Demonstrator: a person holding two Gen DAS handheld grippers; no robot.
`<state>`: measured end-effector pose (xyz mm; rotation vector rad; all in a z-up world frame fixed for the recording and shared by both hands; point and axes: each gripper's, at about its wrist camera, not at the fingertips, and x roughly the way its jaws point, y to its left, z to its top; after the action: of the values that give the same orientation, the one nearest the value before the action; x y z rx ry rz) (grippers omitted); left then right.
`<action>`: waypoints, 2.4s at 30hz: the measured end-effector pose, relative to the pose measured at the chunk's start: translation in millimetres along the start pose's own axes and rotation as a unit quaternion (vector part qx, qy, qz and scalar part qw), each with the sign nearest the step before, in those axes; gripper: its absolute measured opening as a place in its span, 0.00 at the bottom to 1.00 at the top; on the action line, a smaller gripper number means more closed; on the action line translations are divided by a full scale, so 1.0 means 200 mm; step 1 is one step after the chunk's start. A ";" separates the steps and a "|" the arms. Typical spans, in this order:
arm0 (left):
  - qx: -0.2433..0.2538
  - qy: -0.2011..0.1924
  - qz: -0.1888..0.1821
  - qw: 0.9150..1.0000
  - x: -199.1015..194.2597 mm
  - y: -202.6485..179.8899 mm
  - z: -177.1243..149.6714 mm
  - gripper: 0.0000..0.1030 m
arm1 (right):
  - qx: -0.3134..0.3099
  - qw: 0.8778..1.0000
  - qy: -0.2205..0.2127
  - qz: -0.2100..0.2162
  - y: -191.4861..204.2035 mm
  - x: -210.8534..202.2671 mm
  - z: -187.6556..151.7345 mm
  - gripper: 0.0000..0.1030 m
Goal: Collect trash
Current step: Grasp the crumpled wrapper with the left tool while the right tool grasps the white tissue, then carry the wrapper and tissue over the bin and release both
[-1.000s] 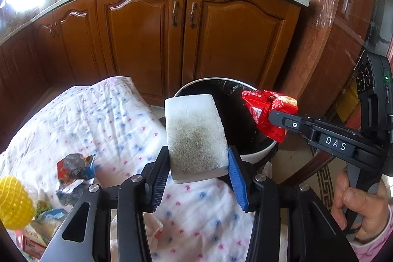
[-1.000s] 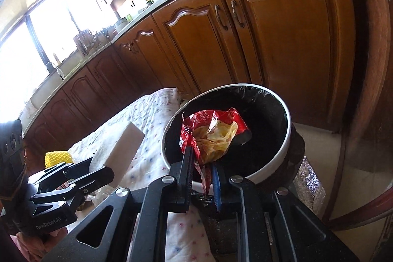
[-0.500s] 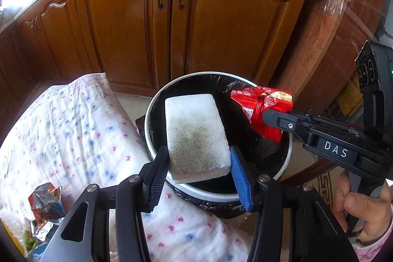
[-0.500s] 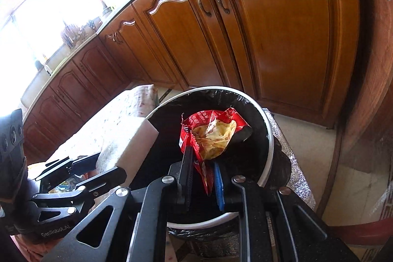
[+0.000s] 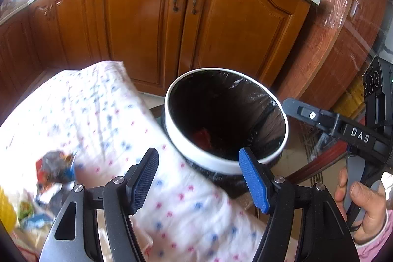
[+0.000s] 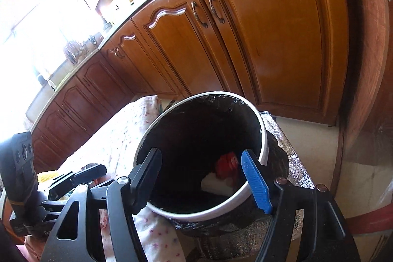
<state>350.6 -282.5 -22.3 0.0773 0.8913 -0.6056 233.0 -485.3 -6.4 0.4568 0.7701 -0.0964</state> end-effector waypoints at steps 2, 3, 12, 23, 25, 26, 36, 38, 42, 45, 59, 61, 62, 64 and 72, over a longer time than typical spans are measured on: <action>-0.011 -0.004 -0.001 1.000 -0.06 0.02 -0.06 0.65 | 0.006 1.000 -0.009 0.005 0.02 -0.04 -0.03 0.68; -0.015 -0.006 0.000 1.000 -0.10 0.03 -0.09 0.65 | 0.008 1.000 -0.012 0.009 0.03 -0.04 -0.03 0.68; -0.046 -0.037 0.025 0.998 -0.42 0.13 -0.37 0.65 | 0.026 0.999 -0.015 0.042 0.15 -0.11 -0.25 0.68; -0.098 -0.058 0.058 0.992 -0.77 0.34 -0.62 0.65 | 0.014 0.997 0.015 0.080 0.40 -0.08 -0.49 0.68; -0.109 -0.062 0.067 0.990 -0.81 0.39 -0.64 0.65 | 0.007 0.996 0.022 0.088 0.45 -0.06 -0.51 0.68; -0.114 -0.065 0.070 0.989 -0.83 0.40 -0.64 0.65 | 0.004 0.996 0.025 0.091 0.47 -0.05 -0.52 0.68; -0.114 -0.048 0.093 0.988 -0.75 0.51 -0.58 0.64 | -0.042 0.992 0.047 0.109 0.70 0.10 -0.58 0.68; -0.111 -0.036 0.096 0.989 -0.70 0.52 -0.55 0.60 | -0.048 0.992 0.050 0.110 0.73 0.12 -0.58 0.68; -0.108 -0.013 0.084 0.991 -0.62 0.56 -0.50 0.40 | -0.065 0.991 0.060 0.101 0.77 0.21 -0.57 0.66; -0.106 -0.003 0.073 0.992 -0.56 0.61 -0.47 0.20 | -0.075 0.990 0.075 0.093 0.79 0.28 -0.57 0.63; -0.089 -0.048 0.094 0.990 -0.55 0.74 -0.24 0.12 | -0.100 0.989 0.063 0.085 0.82 0.35 -0.50 0.20; -0.083 -0.053 0.091 0.991 -0.56 0.71 -0.21 0.11 | -0.093 0.990 0.053 0.086 0.80 0.32 -0.47 0.20; -0.079 -0.056 0.088 0.991 -0.56 0.69 -0.20 0.11 | -0.092 0.991 0.049 0.084 0.79 0.30 -0.46 0.20; -0.071 -0.059 0.082 0.992 -0.54 0.65 -0.17 0.12 | -0.086 0.992 0.039 0.085 0.77 0.27 -0.43 0.20; -0.048 -0.065 0.048 0.996 -0.53 0.51 -0.13 0.12 | -0.077 0.994 0.003 0.072 0.67 0.15 -0.31 0.20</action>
<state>335.9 -140.1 21.3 -0.0066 0.7857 -0.4718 246.5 -336.4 -17.4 0.3642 0.7424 0.0980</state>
